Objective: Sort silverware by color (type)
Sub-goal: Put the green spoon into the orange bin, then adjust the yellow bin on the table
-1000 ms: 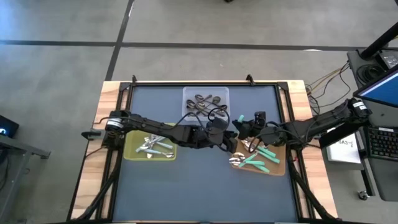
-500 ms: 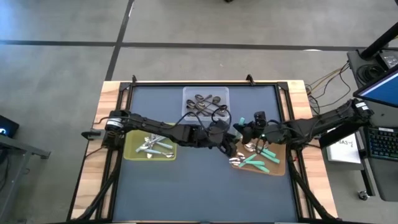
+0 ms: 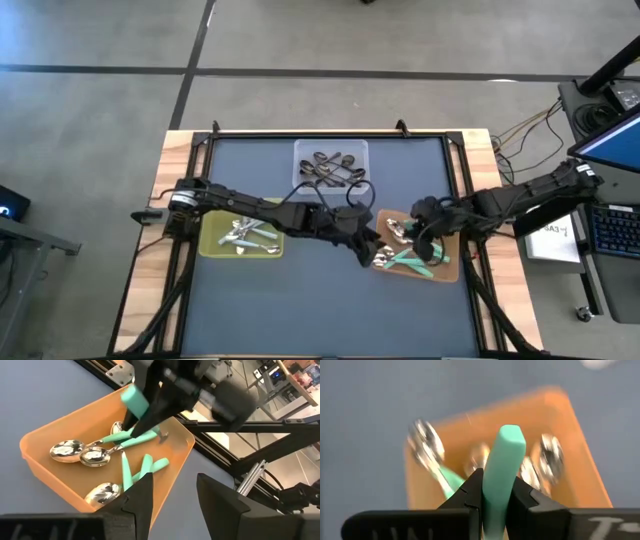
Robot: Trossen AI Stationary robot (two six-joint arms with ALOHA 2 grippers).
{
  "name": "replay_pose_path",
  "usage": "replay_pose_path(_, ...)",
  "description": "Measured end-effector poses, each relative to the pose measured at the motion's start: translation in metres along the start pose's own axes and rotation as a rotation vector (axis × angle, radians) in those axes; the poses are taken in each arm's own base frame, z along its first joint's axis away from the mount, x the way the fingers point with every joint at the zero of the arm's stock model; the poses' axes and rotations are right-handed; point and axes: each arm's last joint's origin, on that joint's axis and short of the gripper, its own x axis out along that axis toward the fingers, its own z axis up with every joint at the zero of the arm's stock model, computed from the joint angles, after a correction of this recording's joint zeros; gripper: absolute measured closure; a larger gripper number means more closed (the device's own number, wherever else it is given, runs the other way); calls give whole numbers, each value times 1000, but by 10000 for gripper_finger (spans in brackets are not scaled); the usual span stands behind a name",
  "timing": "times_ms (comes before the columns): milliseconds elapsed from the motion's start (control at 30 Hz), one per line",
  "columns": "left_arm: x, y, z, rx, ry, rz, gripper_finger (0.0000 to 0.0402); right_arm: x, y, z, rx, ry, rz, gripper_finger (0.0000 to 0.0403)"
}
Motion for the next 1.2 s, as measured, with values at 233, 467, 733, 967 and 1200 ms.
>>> replay_pose_path(233,-1,1,1,-1,1,3,269,15,-5,-15,-52,238,-93,353)
replay_pose_path(467,-21,-1,12,35,30,37,269,16,0,-16,1,379,-30,245)
replay_pose_path(733,-116,12,29,237,250,391,269,-23,17,14,-176,264,71,221)
replay_pose_path(967,-207,36,15,224,242,600,269,-52,-1,18,-242,-42,-39,236)
replay_pose_path(1200,-243,83,-49,-38,-30,442,269,-72,-30,-3,-105,-324,88,239)
